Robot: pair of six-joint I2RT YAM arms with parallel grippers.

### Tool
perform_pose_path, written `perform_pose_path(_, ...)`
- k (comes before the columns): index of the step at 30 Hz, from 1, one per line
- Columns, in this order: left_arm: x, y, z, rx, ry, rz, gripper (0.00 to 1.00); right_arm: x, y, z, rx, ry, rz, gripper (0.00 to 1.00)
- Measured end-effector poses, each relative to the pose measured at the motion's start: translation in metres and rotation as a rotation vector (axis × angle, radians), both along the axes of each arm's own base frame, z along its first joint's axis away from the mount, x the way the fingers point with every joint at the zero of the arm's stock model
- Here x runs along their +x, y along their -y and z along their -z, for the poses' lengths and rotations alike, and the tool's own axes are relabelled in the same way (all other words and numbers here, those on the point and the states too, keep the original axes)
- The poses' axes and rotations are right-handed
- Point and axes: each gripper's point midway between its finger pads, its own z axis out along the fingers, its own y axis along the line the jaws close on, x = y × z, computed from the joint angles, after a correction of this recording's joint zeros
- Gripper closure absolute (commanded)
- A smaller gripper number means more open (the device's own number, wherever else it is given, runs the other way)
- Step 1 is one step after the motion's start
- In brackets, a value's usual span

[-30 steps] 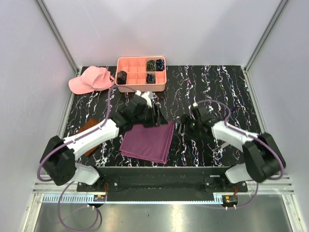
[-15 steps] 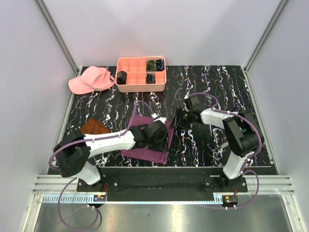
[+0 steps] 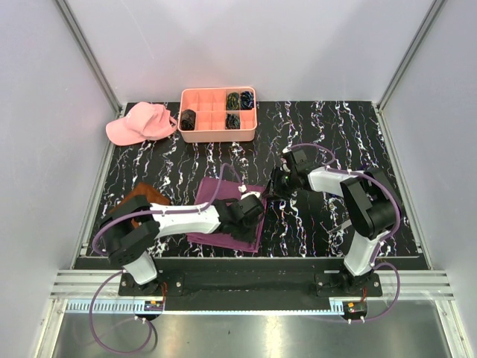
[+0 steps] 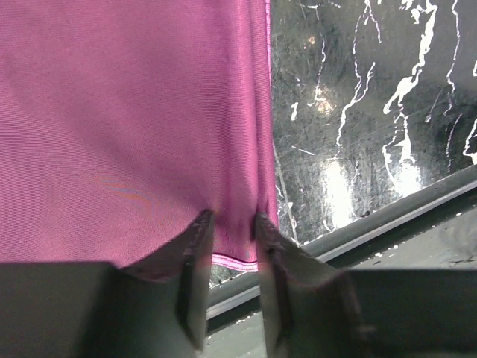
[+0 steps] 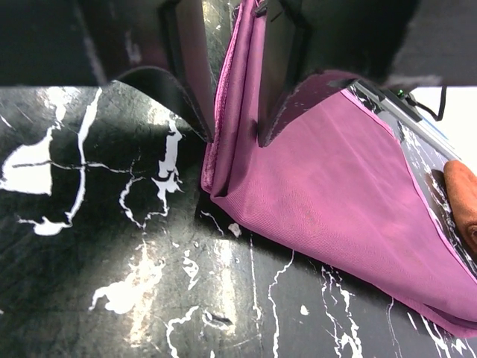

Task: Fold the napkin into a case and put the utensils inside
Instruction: Smooth out the lower triangle-folded napkin at the center of the board.

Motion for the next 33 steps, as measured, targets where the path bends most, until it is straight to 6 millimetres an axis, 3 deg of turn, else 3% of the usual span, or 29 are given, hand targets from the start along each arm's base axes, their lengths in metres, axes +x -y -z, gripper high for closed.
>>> perform_pose_path(1,0.000,0.000,0.000,-0.002,-0.001,-0.003,0.85,0.000,0.000,0.000,0.001,0.000,-0.001,0.66)
perform_pose_path(4,-0.002,0.002,-0.001,-0.007,-0.006,-0.004,0.93,0.001,-0.002,0.002,0.009,0.001,-0.004,0.69)
perform_pose_path(12,-0.005,0.016,-0.011,-0.050,-0.014,0.019,0.92,0.009,-0.010,0.004,0.030,-0.008,-0.019,0.75)
perform_pose_path(16,-0.004,0.025,-0.016,-0.075,-0.015,0.025,0.84,0.013,-0.013,0.005,0.039,-0.008,-0.024,0.76)
perform_pose_path(18,-0.004,0.029,-0.013,-0.075,-0.026,0.026,0.73,0.013,-0.013,0.005,0.039,-0.007,-0.025,0.76)
perform_pose_path(23,-0.008,0.032,-0.005,-0.074,-0.058,0.030,0.61,0.018,-0.014,0.005,0.037,0.001,-0.030,0.76)
perform_pose_path(26,-0.009,0.040,-0.010,-0.102,-0.065,0.044,0.54,0.028,-0.015,0.004,0.029,0.022,-0.047,0.69)
perform_pose_path(29,-0.005,0.050,-0.022,-0.148,-0.051,0.069,0.46,0.040,-0.012,0.001,-0.002,0.053,-0.062,0.48)
perform_pose_path(30,-0.004,0.052,-0.027,-0.162,-0.040,0.072,0.45,0.043,-0.010,-0.001,-0.018,0.062,-0.065,0.41)
perform_pose_path(33,0.004,0.045,-0.054,-0.223,-0.006,0.060,0.43,0.044,0.002,-0.007,-0.088,0.089,-0.067,0.32)
